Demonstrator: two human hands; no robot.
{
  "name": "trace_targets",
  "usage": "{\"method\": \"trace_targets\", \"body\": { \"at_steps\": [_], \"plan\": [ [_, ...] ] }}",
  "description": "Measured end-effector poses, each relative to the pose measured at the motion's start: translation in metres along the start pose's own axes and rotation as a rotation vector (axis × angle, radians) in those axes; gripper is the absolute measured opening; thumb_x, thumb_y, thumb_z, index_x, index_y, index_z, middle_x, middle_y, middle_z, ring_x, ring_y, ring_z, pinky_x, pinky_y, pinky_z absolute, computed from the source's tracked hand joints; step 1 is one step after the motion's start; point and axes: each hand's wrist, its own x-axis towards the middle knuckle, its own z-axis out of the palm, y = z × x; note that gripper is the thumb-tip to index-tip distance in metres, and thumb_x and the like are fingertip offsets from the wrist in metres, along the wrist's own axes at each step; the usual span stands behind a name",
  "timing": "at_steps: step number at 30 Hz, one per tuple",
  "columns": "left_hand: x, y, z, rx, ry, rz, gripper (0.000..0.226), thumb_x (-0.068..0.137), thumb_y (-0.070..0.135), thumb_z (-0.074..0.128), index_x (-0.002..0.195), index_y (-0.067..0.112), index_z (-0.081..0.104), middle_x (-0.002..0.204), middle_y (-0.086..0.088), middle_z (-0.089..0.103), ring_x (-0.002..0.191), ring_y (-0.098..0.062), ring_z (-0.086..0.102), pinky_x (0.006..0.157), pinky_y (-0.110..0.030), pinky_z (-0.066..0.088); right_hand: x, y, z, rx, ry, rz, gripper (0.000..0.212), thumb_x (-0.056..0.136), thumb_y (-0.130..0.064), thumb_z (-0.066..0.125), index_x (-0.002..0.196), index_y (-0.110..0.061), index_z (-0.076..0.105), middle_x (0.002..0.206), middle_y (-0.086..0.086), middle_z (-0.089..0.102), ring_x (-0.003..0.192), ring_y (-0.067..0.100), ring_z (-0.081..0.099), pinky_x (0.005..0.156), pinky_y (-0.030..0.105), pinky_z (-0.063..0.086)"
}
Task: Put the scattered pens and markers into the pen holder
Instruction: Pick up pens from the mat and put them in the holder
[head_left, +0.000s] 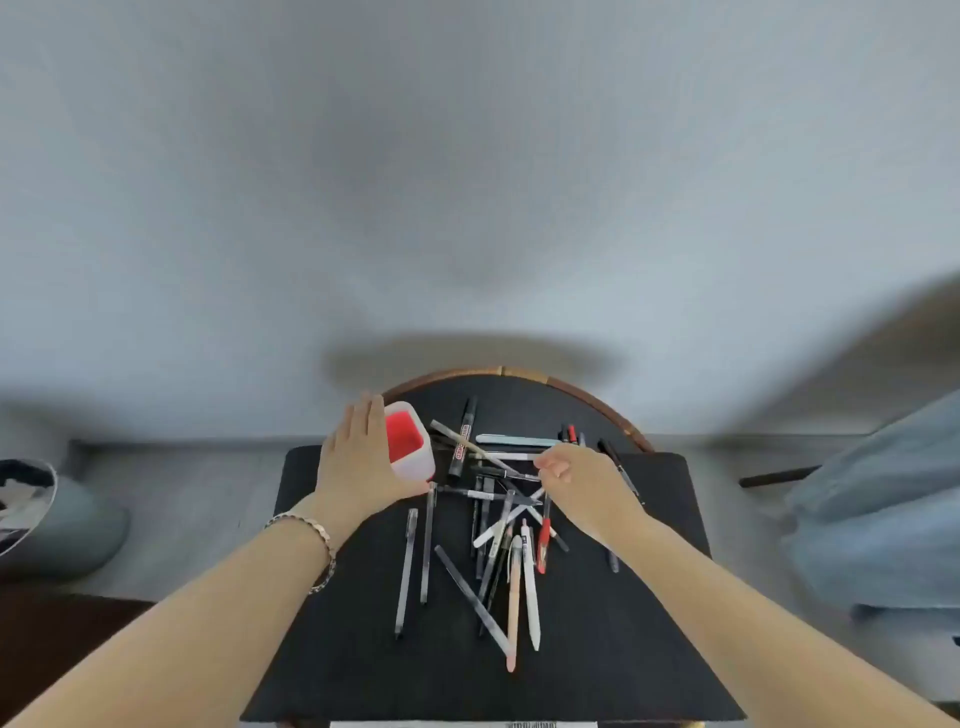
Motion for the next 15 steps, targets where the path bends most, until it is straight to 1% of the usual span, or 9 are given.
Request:
{"method": "trace_targets", "body": {
  "at_steps": [2,4,6,7,8,10,12,13,15],
  "plan": [
    [0.016,-0.011,0.021,-0.013,0.024,-0.049,0.120,0.057,0.054,0.076,0.144,0.012,0.005,0.151,-0.009,0.016,0.140,-0.029,0.020,0.111,-0.048,0.028,0.015,0.021,0.025,-0.062,0.077,0.022,0.025,0.091,-0.017,0.044,0.107,-0.013,0.063,0.107,0.006,0.068,0.096,0.020,0.062,0.089,0.032,0.050],
    [0.033,-0.025,0.035,-0.026,0.007,-0.075,0.119,0.057,0.053,0.076,0.144,0.013,0.005,0.151,-0.009,0.017,0.139,-0.029,0.021,0.109,-0.050,0.029,0.026,0.038,0.048,-0.120,0.083,0.054,0.022,0.090,-0.023,0.046,0.099,-0.010,0.062,0.094,0.008,0.069,0.080,0.021,0.063,0.074,0.031,0.051],
    [0.041,-0.034,0.048,-0.041,0.017,-0.060,0.113,0.059,0.046,0.077,0.144,0.013,0.009,0.150,-0.008,0.020,0.137,-0.030,0.027,0.107,-0.048,0.031,0.032,0.045,0.074,-0.170,0.024,0.066,0.030,0.089,-0.033,0.050,0.075,-0.008,0.056,0.066,0.007,0.061,0.054,0.019,0.054,0.054,0.027,0.045],
    [0.042,-0.038,0.053,-0.073,0.044,-0.054,0.108,0.060,0.041,0.078,0.143,0.014,0.014,0.147,-0.008,0.025,0.133,-0.030,0.033,0.104,-0.046,0.035,0.034,0.047,0.087,-0.202,0.016,0.062,0.041,0.088,-0.038,0.051,0.059,-0.010,0.047,0.053,0.004,0.051,0.044,0.017,0.046,0.046,0.024,0.039],
    [0.041,-0.040,0.057,-0.119,0.093,-0.045,0.101,0.061,0.036,0.079,0.140,0.014,0.020,0.143,-0.007,0.031,0.126,-0.030,0.041,0.100,-0.044,0.038,0.037,0.048,0.098,-0.227,0.029,0.067,0.050,0.087,-0.042,0.051,0.050,-0.012,0.037,0.046,0.001,0.041,0.039,0.016,0.039,0.042,0.023,0.033],
    [0.032,-0.041,0.062,-0.213,0.187,-0.027,0.091,0.060,0.028,0.080,0.134,0.015,0.029,0.134,-0.006,0.036,0.117,-0.028,0.048,0.092,-0.040,0.043,0.042,0.049,0.119,-0.253,0.083,0.076,0.054,0.086,-0.043,0.052,0.047,-0.013,0.029,0.045,0.000,0.034,0.038,0.014,0.034,0.040,0.022,0.028],
    [0.015,-0.040,0.069,-0.300,0.290,0.002,0.089,0.059,0.025,0.081,0.132,0.015,0.031,0.131,-0.006,0.036,0.115,-0.026,0.047,0.089,-0.038,0.043,0.043,0.047,0.133,-0.260,0.105,0.099,0.046,0.087,-0.036,0.052,0.051,-0.013,0.032,0.051,0.001,0.042,0.047,0.017,0.045,0.044,0.022,0.035],
    [0.005,-0.040,0.072,-0.346,0.334,0.004,0.090,0.058,0.023,0.082,0.132,0.015,0.031,0.131,-0.006,0.036,0.116,-0.026,0.046,0.089,-0.036,0.042,0.044,0.047,0.138,-0.260,0.105,0.117,0.040,0.087,-0.029,0.052,0.054,-0.012,0.035,0.058,0.004,0.049,0.055,0.021,0.050,0.050,0.023,0.039],
    [-0.019,-0.039,0.076,-0.451,0.393,-0.001,0.094,0.059,0.020,0.082,0.135,0.014,0.027,0.133,-0.006,0.033,0.119,-0.025,0.043,0.091,-0.035,0.040,0.045,0.050,0.146,-0.229,0.108,0.164,0.024,0.085,-0.015,0.051,0.063,-0.009,0.043,0.077,0.011,0.057,0.069,0.025,0.052,0.059,0.027,0.042]
  ]
}}
